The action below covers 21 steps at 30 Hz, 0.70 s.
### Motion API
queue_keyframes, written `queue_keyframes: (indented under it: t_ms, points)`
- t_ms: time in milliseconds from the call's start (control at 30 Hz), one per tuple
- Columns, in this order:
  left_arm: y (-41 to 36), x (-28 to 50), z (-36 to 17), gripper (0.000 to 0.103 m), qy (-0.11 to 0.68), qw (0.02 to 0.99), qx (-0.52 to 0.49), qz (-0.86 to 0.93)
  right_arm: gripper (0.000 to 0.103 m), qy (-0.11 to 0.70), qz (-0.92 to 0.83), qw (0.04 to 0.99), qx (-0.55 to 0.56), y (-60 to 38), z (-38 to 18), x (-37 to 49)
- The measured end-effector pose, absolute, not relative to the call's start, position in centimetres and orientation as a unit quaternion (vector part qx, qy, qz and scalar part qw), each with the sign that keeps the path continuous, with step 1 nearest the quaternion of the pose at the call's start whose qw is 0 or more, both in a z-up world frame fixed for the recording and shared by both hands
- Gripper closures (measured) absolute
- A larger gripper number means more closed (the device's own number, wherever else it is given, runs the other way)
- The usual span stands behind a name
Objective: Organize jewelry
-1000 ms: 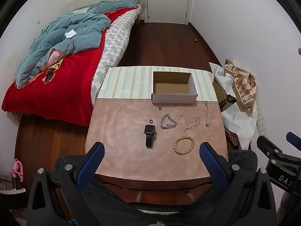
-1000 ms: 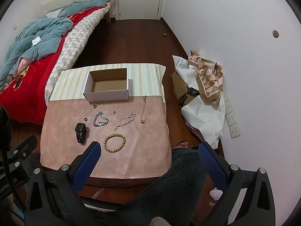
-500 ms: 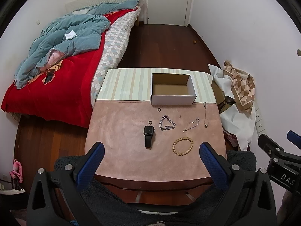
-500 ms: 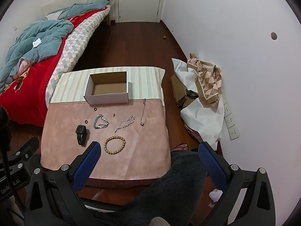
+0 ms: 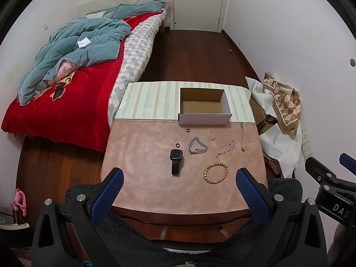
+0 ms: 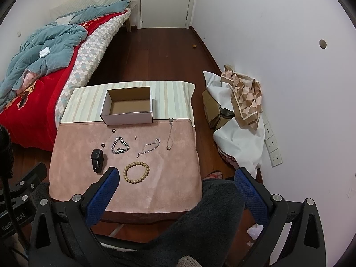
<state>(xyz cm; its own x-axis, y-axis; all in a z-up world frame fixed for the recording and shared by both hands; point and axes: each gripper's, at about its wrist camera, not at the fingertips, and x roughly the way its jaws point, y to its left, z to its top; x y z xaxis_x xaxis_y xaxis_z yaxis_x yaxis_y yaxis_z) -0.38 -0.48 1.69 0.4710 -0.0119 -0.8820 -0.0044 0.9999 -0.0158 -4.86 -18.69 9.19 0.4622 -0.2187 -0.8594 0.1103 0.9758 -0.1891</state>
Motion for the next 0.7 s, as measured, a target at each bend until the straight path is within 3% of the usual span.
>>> queue_keyframes:
  t_ms: [700]
  points:
    - [-0.3, -0.6, 2.7, 0.0, 0.51, 0.86, -0.011, -0.002, 0.0, 0.503, -0.092, 0.858, -0.051, -18.3, 9.9, -5.1]
